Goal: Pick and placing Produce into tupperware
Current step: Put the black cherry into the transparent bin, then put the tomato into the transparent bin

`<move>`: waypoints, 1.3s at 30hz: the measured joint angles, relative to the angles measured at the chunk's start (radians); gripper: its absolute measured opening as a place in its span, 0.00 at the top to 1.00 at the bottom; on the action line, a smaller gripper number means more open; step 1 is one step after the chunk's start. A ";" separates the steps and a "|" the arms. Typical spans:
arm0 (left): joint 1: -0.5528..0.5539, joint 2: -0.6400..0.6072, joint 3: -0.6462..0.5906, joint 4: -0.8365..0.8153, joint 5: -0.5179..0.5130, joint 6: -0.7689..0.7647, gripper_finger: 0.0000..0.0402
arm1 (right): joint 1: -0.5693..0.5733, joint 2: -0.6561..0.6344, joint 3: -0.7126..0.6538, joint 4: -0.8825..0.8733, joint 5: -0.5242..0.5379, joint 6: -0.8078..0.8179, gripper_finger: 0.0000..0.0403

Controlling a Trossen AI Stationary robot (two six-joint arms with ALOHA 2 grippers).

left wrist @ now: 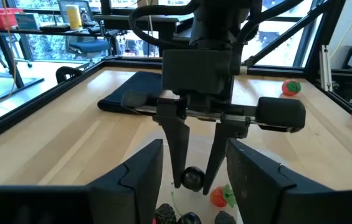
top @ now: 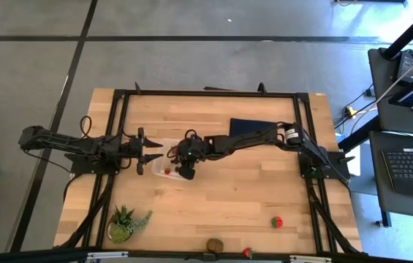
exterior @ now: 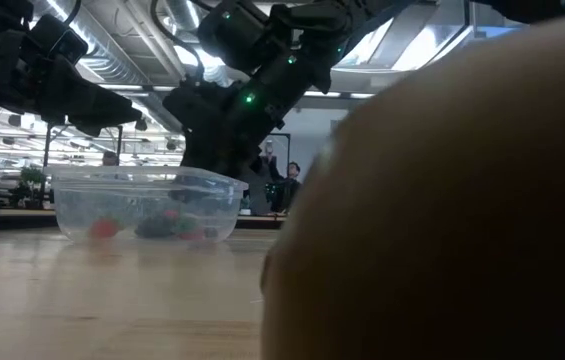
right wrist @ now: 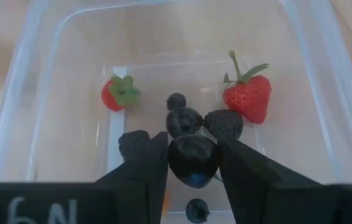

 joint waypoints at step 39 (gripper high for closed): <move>0.000 0.000 0.000 -0.025 0.000 -0.004 0.58 | 0.251 -0.010 0.673 -1.101 0.055 0.128 0.24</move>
